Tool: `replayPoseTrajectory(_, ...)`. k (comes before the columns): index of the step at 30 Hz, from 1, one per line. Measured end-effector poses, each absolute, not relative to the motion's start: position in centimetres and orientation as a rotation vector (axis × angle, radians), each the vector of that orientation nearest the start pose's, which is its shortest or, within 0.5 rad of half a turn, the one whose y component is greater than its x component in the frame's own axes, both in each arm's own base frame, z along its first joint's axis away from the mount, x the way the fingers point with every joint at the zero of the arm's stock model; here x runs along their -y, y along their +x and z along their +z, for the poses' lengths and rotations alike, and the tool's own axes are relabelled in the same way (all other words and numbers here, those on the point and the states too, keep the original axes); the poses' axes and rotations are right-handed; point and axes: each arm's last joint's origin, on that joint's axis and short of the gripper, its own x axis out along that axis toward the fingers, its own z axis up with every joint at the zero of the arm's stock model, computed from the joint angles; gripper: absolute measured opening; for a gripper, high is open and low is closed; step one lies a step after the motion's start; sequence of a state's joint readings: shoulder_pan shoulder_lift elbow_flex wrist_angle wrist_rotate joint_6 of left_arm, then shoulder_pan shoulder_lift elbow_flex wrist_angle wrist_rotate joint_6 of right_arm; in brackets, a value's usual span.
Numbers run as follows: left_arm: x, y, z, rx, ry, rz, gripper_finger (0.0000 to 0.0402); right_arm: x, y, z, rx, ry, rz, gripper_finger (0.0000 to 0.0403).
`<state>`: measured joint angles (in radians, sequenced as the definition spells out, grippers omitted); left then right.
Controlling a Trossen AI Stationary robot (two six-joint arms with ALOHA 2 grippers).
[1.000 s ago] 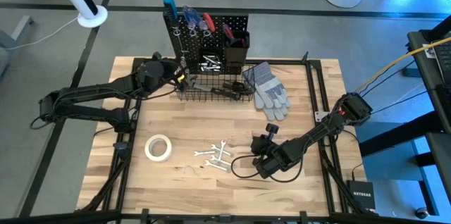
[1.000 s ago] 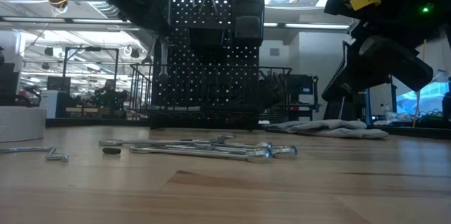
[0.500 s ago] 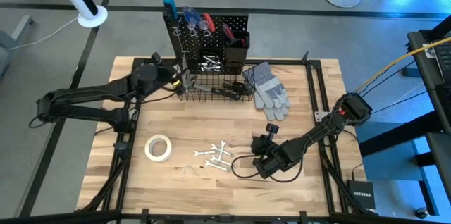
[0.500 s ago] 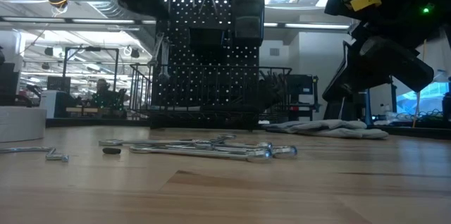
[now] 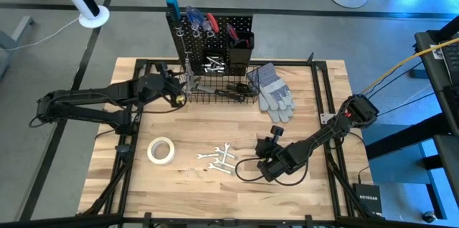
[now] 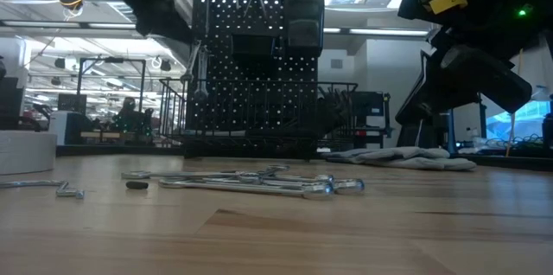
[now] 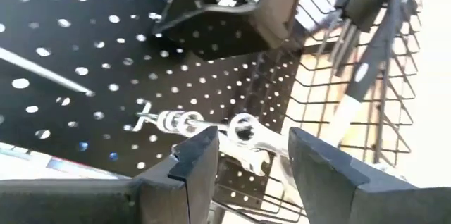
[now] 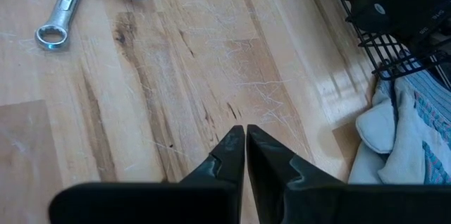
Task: Hang tools onto peg board
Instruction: Hang the wrench on the peg board
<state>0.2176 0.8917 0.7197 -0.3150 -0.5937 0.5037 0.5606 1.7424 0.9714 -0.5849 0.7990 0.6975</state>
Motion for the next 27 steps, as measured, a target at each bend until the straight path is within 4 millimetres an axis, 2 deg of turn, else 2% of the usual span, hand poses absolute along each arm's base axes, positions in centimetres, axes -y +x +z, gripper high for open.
replayPoseTrajectory(6, -5.7, 18.1, 28.9, -0.624, 0.560, 0.695, 0.0164, -14.3, 26.6, 15.0, -0.895, -0.223, -0.532, 0.0024)
replayPoseTrajectory(18, -7.1, 18.5, 28.3, -0.681, 0.559, 0.741, 0.0164, -14.3, 26.6, 15.0, -0.894, -0.223, -0.533, 0.0024)
replayPoseTrajectory(27, -7.3, 18.6, 28.5, -0.652, 0.556, 0.755, 0.0164, -14.3, 26.6, 15.0, -0.895, -0.224, -0.533, 0.0024)
